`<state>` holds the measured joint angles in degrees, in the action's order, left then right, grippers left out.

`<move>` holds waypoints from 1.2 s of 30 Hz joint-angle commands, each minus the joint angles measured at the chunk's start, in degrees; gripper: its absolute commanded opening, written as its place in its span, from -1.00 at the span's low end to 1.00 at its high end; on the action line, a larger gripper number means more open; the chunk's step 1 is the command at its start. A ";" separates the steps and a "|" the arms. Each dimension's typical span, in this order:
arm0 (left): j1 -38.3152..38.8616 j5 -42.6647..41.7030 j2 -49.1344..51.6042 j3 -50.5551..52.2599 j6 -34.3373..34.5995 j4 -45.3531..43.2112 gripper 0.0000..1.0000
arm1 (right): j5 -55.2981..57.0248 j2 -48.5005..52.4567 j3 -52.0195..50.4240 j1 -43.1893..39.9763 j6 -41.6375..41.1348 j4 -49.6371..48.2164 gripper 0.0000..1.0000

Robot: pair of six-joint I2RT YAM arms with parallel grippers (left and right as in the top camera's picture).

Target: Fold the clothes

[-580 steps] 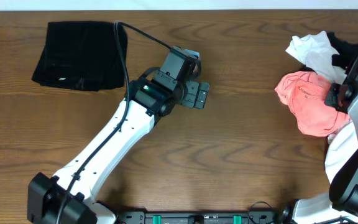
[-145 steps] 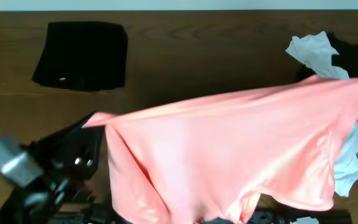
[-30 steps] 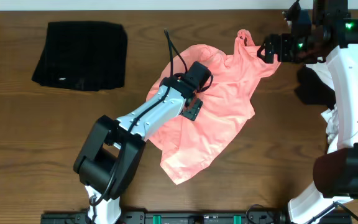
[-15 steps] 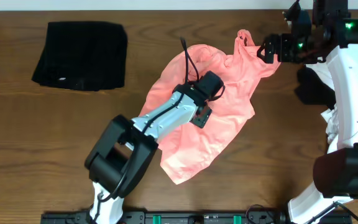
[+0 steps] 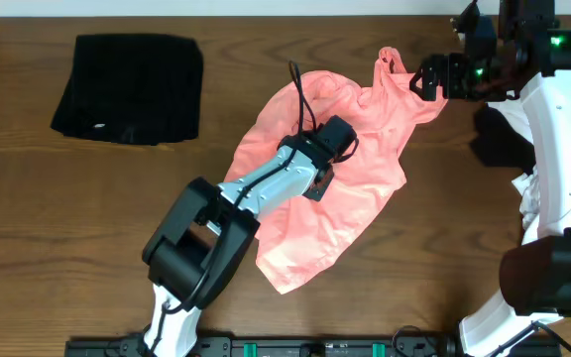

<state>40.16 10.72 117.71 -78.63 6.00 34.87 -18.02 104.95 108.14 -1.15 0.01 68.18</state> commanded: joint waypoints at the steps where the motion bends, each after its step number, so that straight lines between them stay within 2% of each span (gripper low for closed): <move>1: -0.22 3.56 0.57 -0.04 0.04 0.24 -0.56 | 0.22 0.11 -0.26 0.09 -0.15 -0.07 0.98; 8: -1.73 11.04 -2.25 -3.32 1.86 3.91 -0.88 | 0.22 0.11 -0.26 0.09 -0.13 -0.24 0.99; 15: -8.48 15.69 -8.02 -6.45 1.77 4.33 -0.88 | 0.20 0.11 -0.26 0.09 -0.11 -0.22 0.98; 24: -22.25 15.69 -9.79 -6.47 1.77 -4.02 -0.88 | 0.15 0.11 -0.26 0.09 0.96 -0.24 0.98; 31: -29.31 15.67 -9.77 -6.47 1.79 -8.26 -0.87 | 0.20 0.11 -0.26 0.09 0.94 -0.26 0.99; 32: -30.03 15.65 -9.77 -6.47 1.81 -8.17 -0.52 | 0.20 0.11 -0.26 0.09 0.94 -0.31 0.99; 33: -30.49 15.45 -9.77 -6.47 1.79 -7.98 0.08 | 0.20 0.11 -0.26 0.09 0.96 -0.42 0.98; 34: -30.80 15.45 -9.77 -6.47 1.81 -7.72 0.49 | 0.20 0.11 -0.26 0.09 0.94 -0.50 0.99; 35: -30.88 15.47 -9.77 -6.47 1.79 -7.39 0.86 | 0.20 0.11 -0.26 0.09 0.92 -0.68 0.98; 36: -30.88 15.45 -9.77 -6.47 1.79 -7.04 0.99 | 0.20 0.11 -0.26 0.09 0.92 -0.85 0.99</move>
<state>9.43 25.52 108.03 -84.53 7.51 27.18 -18.02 104.95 108.14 -1.15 0.32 67.72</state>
